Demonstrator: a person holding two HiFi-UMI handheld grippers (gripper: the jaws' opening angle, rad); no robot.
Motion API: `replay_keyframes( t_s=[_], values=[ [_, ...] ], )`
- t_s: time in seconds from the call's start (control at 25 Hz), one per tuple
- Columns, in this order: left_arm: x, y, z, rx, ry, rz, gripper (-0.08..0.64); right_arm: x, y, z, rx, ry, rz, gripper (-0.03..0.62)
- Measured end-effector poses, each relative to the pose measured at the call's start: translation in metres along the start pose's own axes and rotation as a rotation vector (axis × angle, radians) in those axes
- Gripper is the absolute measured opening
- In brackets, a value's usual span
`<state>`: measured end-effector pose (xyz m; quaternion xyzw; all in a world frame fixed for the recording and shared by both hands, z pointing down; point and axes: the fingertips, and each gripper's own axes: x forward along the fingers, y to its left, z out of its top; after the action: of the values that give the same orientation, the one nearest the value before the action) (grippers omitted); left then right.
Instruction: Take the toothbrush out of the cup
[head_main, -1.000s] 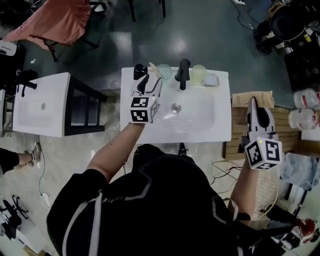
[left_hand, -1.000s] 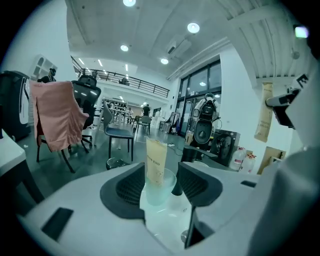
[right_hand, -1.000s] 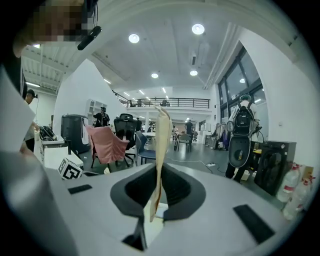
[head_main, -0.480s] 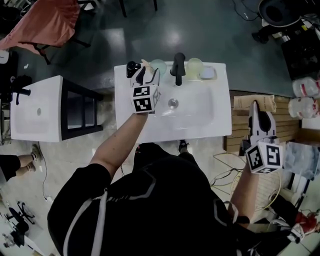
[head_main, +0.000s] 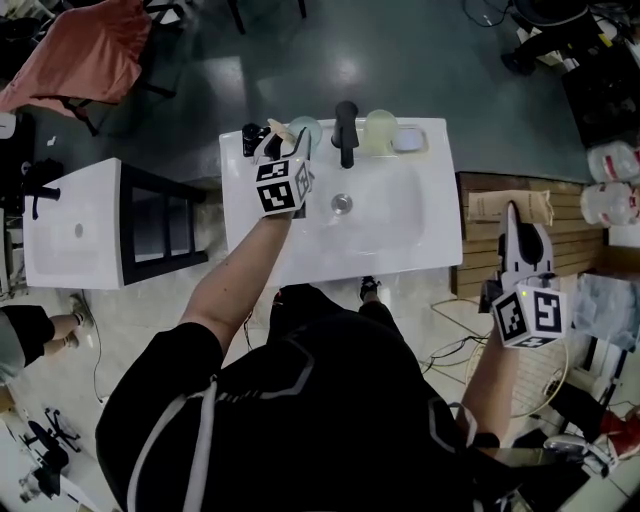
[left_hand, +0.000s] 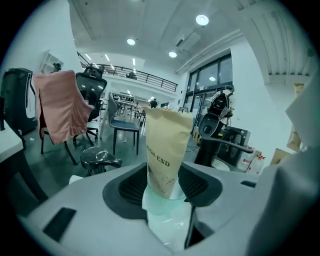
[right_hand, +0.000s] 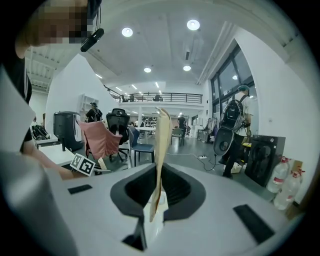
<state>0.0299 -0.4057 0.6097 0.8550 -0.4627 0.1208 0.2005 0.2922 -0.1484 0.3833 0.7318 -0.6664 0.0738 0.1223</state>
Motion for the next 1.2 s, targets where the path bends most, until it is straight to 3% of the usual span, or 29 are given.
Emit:
replay_keyframes(
  t_s=[0.4, 0.76, 1.2],
  values=[
    [0.005, 0.003, 0.005, 0.025, 0.007, 0.049, 0.052, -0.005, -0.017, -0.001, 0.021, -0.018, 0.004, 0.034],
    [-0.007, -0.004, 0.027, 0.051, -0.027, 0.060, 0.044, -0.001, -0.027, 0.017, 0.040, -0.070, 0.049, 0.032],
    [-0.055, -0.020, 0.081, 0.090, -0.131, 0.061, 0.044, 0.017, -0.032, 0.047, 0.038, -0.150, 0.150, 0.032]
  ],
)
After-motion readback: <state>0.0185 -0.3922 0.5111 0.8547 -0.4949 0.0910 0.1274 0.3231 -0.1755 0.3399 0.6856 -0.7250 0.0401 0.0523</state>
